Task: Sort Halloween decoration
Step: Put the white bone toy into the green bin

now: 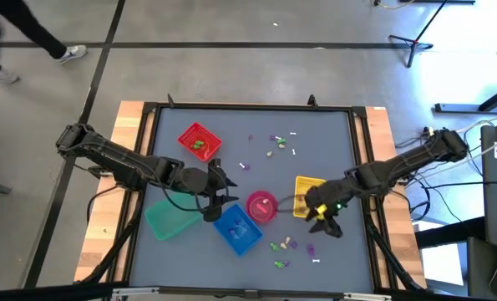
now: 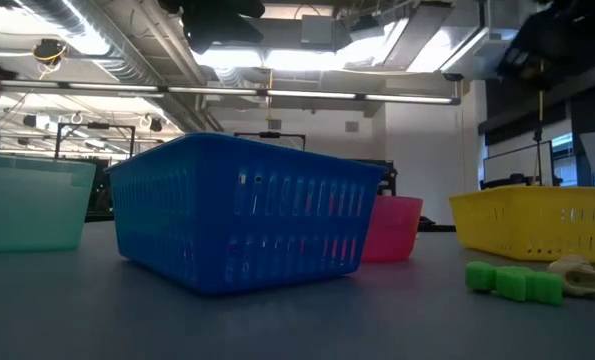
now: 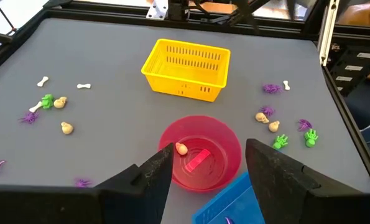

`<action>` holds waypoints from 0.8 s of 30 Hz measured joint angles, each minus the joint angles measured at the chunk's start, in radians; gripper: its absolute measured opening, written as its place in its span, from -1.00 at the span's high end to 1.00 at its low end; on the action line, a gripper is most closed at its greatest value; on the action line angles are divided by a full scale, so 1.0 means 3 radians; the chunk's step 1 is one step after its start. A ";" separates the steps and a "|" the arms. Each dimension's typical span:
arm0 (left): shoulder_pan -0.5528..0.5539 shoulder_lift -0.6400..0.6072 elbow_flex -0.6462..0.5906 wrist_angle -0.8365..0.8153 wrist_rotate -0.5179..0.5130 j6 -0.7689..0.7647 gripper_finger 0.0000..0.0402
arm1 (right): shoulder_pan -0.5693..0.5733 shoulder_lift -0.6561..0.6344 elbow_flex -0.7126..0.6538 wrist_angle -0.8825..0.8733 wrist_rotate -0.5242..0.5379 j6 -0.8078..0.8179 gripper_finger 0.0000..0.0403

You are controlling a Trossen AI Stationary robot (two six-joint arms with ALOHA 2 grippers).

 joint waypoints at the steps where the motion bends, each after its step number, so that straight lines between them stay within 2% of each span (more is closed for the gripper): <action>1: 0.0000 0.0000 0.0000 0.0000 0.0000 0.0000 0.08 | 0.0086 0.0000 0.0000 -0.0002 0.0001 0.0056 -0.06; 5: 0.0000 0.0000 0.0000 0.0000 0.0001 0.0001 0.08 | 0.0470 0.0000 0.0000 0.0004 0.0152 0.0399 -0.06; 8: 0.0000 0.0000 0.0000 0.0000 0.0001 0.0001 0.08 | 0.0782 0.0000 0.0000 0.0004 0.0467 0.0642 -0.06; 14: 0.0000 0.0000 0.0000 0.0000 0.0001 0.0001 0.08 | 0.1363 0.0072 0.0000 0.0120 0.1105 0.0796 -0.06; 19: 0.0000 0.0000 0.0000 0.0000 0.0003 0.0001 0.08 | 0.1737 0.0307 0.0000 0.0298 0.1464 0.0891 -0.06; 24: 0.0001 0.0000 0.0000 0.0000 0.0003 0.0001 0.08 | 0.1944 0.0674 0.0000 0.0285 0.1622 0.0925 -0.06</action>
